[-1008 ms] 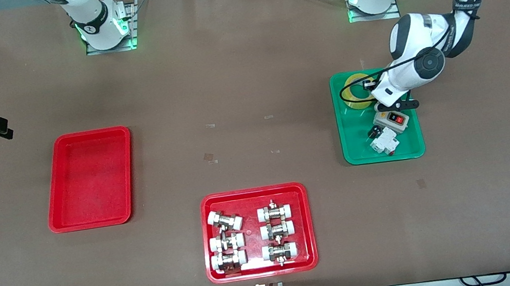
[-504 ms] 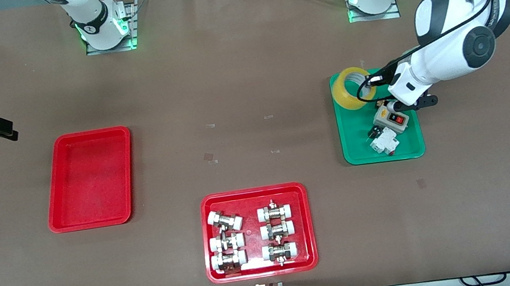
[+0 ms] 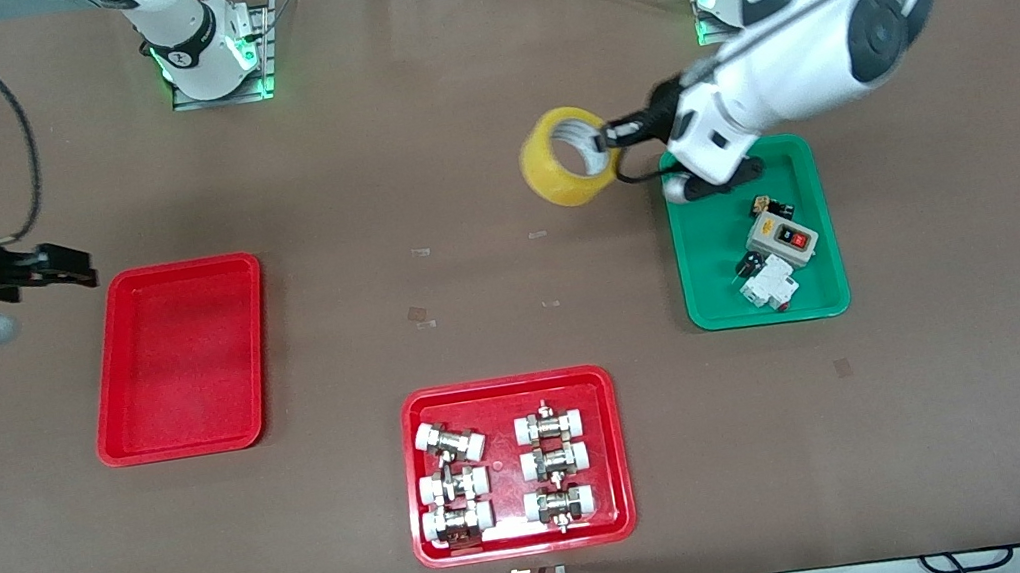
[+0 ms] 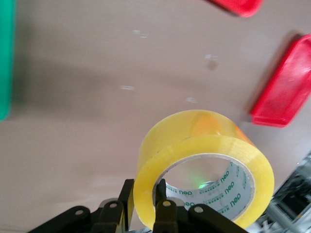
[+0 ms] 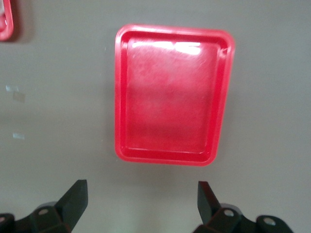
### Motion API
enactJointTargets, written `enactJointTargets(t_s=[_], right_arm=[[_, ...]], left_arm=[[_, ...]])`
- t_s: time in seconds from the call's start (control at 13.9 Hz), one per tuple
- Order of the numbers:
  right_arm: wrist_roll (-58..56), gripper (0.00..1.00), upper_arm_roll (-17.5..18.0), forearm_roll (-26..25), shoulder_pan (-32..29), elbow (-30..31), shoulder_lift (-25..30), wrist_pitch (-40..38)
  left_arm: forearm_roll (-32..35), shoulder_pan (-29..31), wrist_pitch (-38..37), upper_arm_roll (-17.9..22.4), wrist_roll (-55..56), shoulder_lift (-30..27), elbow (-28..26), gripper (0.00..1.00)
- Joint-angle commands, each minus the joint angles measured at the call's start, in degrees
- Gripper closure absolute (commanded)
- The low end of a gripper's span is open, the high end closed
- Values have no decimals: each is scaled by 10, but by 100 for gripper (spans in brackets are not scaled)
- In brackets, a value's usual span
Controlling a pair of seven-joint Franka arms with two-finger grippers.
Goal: Left arm passes tape to right arm into tray
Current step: 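Lift the tape with the left gripper while the right gripper approaches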
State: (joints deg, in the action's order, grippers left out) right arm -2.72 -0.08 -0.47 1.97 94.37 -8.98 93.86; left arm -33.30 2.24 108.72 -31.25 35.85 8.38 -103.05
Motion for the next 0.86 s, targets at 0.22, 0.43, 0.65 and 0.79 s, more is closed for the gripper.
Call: enactJointTargets(t_s=[0.22,0.43,0.65,0.79], right_arm=[[-7,0,0,66,32,-16,-34,-8],[-7,0,0,185,53,-16,-39,10],[-7,0,1,306,73,-41,-46,23],[-7,0,1,373,92,-64,-57,23]], left_arm=[[-25,-19,189,-95,102,39,32,90],[-27,-28,210,-95,107,45,32,90],[-27,-28,210,-95,107,45,25,90],[-27,-26,208,-95,107,45,24,90]])
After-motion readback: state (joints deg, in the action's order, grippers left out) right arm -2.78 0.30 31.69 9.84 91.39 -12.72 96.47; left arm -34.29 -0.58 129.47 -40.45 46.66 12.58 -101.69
